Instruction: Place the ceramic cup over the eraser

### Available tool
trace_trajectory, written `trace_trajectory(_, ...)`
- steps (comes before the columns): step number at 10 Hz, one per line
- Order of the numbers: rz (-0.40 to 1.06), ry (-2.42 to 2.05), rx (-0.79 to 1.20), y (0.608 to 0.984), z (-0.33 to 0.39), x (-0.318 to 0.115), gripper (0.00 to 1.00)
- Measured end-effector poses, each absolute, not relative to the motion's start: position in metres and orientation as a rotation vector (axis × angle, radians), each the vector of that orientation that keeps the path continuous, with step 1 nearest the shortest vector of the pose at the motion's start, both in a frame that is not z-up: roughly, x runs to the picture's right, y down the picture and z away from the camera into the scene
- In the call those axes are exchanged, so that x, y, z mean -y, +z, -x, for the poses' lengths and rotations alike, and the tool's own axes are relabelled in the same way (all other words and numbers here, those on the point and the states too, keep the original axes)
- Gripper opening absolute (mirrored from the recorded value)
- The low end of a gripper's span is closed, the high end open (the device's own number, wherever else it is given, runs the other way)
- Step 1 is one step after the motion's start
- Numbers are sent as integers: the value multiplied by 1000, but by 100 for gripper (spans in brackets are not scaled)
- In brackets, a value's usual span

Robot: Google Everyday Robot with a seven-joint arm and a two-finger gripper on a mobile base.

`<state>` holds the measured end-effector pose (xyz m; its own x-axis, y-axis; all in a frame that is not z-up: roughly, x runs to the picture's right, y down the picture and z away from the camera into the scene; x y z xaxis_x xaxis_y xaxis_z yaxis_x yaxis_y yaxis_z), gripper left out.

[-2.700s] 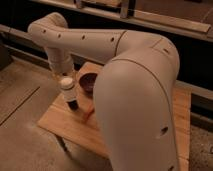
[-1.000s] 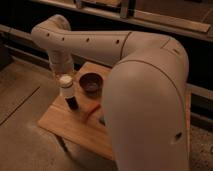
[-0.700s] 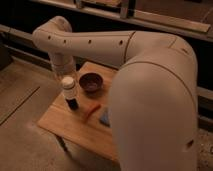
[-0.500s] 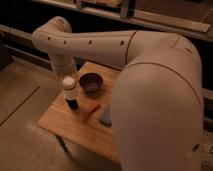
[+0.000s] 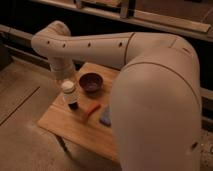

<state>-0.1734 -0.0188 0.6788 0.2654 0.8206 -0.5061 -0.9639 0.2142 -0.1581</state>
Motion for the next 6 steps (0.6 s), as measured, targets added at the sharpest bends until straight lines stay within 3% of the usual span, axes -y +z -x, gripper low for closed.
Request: trace_trajectory(6, 491, 1264, -408, 695, 167, 4, 0)
